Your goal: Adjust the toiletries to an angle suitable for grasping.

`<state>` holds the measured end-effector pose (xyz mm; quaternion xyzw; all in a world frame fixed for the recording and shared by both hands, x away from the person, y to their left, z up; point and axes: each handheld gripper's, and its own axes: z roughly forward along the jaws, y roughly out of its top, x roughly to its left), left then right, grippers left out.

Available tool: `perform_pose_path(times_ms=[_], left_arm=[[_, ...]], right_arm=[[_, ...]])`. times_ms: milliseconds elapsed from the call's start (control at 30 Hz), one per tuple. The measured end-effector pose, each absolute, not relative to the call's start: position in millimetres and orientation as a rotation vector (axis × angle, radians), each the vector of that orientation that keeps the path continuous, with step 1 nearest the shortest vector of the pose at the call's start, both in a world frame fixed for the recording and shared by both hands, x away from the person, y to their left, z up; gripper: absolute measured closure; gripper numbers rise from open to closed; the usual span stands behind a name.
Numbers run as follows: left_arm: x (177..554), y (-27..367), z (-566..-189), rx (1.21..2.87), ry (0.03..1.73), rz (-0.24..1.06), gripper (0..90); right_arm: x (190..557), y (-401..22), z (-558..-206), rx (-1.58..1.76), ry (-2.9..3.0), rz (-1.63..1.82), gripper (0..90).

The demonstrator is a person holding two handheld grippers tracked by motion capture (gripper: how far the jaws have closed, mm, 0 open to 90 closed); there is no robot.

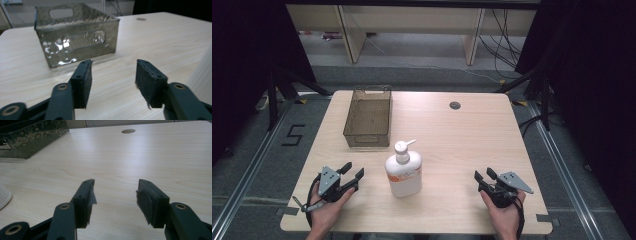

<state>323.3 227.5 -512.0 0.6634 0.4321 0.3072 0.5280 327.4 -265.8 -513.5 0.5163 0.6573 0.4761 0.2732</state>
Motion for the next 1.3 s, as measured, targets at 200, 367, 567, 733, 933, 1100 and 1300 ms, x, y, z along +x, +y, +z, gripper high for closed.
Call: perform_pose_path(times_ms=[200,367,567,733,933,1100,1300], left_arm=[[296,212,-498,1.629,0.943,0.669,69.4],[269,197,-484,1.612,0.868,0.572,85.8],[250,174,-469,1.651,0.751,0.504,89.7],[253,151,-464,1.702,0.657,0.503,89.7],[269,139,-464,1.73,0.662,0.501,89.7],[277,135,-464,1.744,0.671,0.516,89.7],[285,135,-464,1.749,0.682,0.529,89.7]], right_arm=[[327,-264,-514,1.436,1.754,1.309,48.3],[329,-265,-514,1.397,1.765,1.291,48.5],[329,-264,-514,1.412,1.765,1.287,48.6],[329,-264,-514,1.407,1.766,1.28,48.6],[329,-265,-514,1.391,1.776,1.294,48.6],[329,-264,-514,1.398,1.779,1.296,48.6],[329,-265,-514,1.392,1.779,1.296,48.5]])
